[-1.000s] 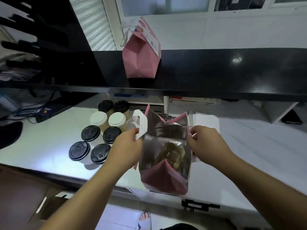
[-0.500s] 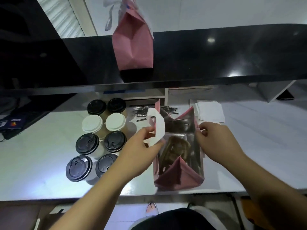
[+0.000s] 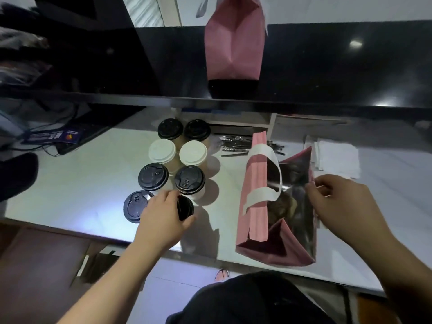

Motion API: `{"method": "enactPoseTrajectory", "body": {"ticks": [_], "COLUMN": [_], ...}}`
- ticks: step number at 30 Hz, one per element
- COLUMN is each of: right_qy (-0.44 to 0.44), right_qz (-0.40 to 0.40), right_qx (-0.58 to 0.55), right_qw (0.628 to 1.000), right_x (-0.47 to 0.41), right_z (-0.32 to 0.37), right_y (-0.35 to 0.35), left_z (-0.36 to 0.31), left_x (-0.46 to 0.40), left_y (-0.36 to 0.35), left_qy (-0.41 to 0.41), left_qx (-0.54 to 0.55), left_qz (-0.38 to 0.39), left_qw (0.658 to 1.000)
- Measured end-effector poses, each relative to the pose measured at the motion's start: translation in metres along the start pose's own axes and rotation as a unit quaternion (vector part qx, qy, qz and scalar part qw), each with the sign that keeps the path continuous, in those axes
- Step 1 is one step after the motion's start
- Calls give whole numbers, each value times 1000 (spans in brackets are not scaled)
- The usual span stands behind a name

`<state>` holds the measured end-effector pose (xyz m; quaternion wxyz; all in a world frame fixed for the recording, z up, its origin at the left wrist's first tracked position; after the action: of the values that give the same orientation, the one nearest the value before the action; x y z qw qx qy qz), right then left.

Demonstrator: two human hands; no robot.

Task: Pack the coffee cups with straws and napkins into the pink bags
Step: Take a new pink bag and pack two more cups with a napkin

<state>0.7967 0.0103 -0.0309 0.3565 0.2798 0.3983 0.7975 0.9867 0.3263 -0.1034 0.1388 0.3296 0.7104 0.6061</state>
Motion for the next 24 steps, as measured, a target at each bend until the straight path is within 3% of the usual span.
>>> {"method": "enactPoseTrajectory", "body": {"ticks": [9, 13, 15, 18, 21, 24], "right_qy": [-11, -16, -20, -30, -33, -35], "right_qz": [3, 2, 3, 3, 11, 47], "right_qx": [13, 7, 3, 2, 4, -8], "right_qw": [1000, 1000, 1000, 1000, 999, 998], "right_x": [0, 2, 2, 2, 2, 5], "right_z": [-1, -3, -4, -7, -8, -11], "right_y": [-5, -3, -1, 1, 1, -1], "left_z": [0, -17, -31, -70, -128, -193], "left_x": [-1, 14, 24, 33, 40, 36], "left_y": [-13, 22, 59, 132, 195, 209], "left_qy": [11, 13, -5, -104, -223, -328], "left_qx": [-13, -15, 6, 13, 16, 35], "left_qz": [39, 68, 44, -70, -200, -209], "left_qw": [999, 997, 999, 992, 954, 920]}}
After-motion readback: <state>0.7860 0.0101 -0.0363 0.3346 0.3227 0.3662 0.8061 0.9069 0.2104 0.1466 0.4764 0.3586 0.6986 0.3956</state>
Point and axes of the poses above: each hand's wrist, its own x-axis away from the middle knuckle, its own y-axis out of the back of the hand, z = x × y, the point moved 7 cm from there along -x, towards the middle knuckle, and after that the axes turned 13 degrees about -y, right-handed, at the moved point
